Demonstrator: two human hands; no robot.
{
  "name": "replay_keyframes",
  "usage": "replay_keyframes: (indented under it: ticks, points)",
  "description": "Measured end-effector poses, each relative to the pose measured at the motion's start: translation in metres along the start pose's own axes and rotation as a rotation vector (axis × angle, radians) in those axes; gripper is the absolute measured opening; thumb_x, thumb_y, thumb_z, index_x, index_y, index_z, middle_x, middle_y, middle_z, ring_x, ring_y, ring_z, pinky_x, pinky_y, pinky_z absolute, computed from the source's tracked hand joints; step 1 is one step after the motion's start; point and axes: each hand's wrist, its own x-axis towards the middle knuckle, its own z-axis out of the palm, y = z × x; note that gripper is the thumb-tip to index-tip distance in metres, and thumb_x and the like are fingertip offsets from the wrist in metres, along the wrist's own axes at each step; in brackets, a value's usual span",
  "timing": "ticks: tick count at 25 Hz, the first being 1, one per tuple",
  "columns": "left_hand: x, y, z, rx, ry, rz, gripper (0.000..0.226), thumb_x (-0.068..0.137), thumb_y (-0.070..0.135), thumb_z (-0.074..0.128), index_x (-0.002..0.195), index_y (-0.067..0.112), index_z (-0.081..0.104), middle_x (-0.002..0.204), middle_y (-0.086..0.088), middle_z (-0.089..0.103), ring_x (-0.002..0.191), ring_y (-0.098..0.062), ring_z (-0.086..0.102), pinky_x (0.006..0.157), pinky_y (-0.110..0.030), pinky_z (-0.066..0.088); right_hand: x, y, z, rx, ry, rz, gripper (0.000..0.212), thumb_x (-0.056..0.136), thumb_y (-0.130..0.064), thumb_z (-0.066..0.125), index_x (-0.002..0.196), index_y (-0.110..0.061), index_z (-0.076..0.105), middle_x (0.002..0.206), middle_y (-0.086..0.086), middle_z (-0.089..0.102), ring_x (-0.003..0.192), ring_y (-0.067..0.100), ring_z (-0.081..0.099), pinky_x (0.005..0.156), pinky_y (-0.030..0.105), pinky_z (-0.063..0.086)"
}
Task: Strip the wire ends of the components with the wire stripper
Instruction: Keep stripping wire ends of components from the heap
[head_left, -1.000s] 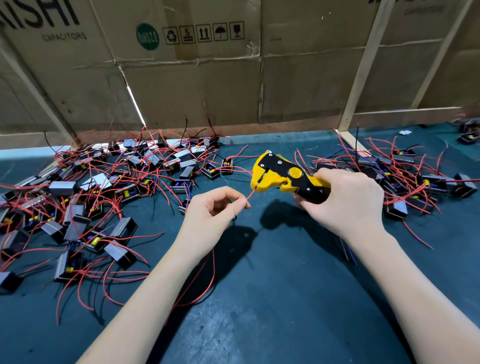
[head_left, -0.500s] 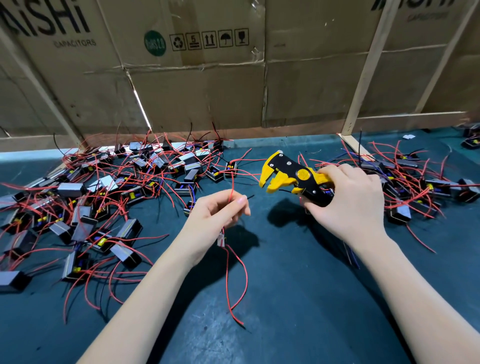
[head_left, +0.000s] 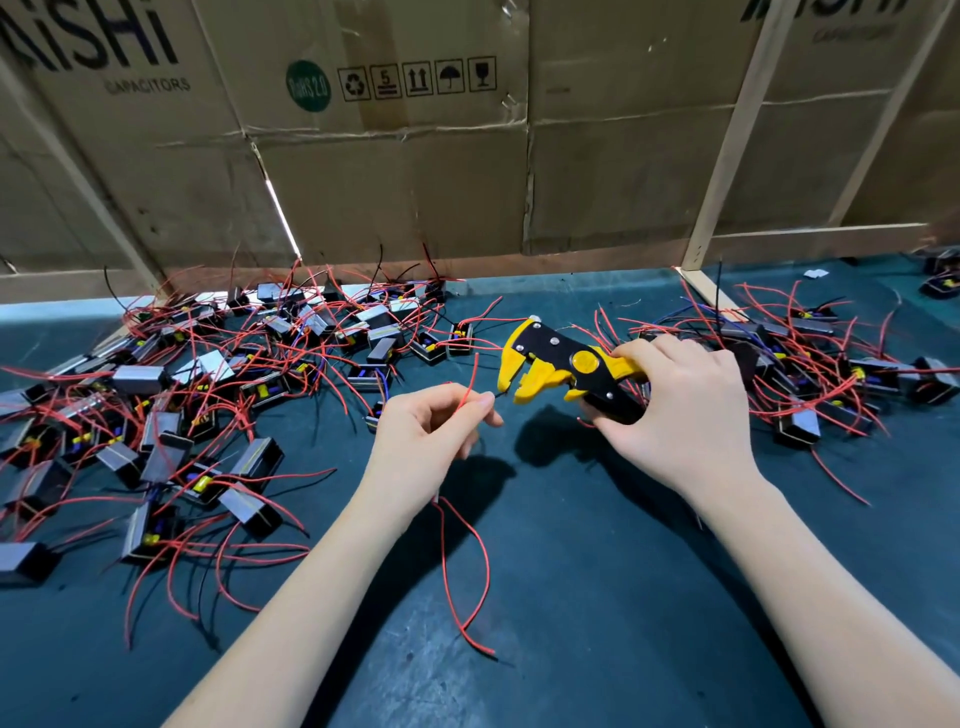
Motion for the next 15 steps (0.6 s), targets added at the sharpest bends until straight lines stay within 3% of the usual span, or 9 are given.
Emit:
replay_keyframes:
  ticks: [5, 10, 15]
  points:
    - [0.0011, -0.0030, -0.0008, 0.021, 0.026, 0.002, 0.026, 0.095, 0.017, 0.062, 0.072, 0.007, 0.071, 0.048, 0.009, 0.045, 0.046, -0.006, 0.038, 0.050, -0.012, 0.032, 0.0006, 0.0007, 0.0000, -0.006, 0.006, -0.010, 0.054, 0.068, -0.063, 0.056, 0.092, -0.016, 0.067, 0.086, 0.002, 0.065, 0.089, 0.030, 0.061, 0.075, 0.039, 0.038]
    - [-0.0009, -0.0045, 0.0023, 0.071, 0.005, 0.004, 0.027, 0.094, 0.018, 0.064, 0.069, 0.011, 0.072, 0.047, 0.009, 0.043, 0.046, -0.008, 0.038, 0.050, -0.012, 0.032, -0.0001, -0.0012, 0.0000, -0.005, -0.009, -0.019, 0.043, 0.068, -0.055, 0.066, 0.087, -0.016, 0.066, 0.079, 0.002, 0.063, 0.082, 0.031, 0.061, 0.072, 0.038, 0.036]
    - [-0.0013, -0.0011, 0.0019, 0.055, 0.010, -0.006, 0.027, 0.094, 0.016, 0.063, 0.069, 0.008, 0.070, 0.048, 0.008, 0.043, 0.045, -0.006, 0.037, 0.050, -0.011, 0.031, -0.0010, -0.0035, -0.0010, -0.009, -0.007, 0.048, 0.035, 0.065, -0.049, 0.079, 0.068, -0.018, 0.063, 0.062, 0.000, 0.062, 0.063, 0.031, 0.061, 0.056, 0.031, 0.037]
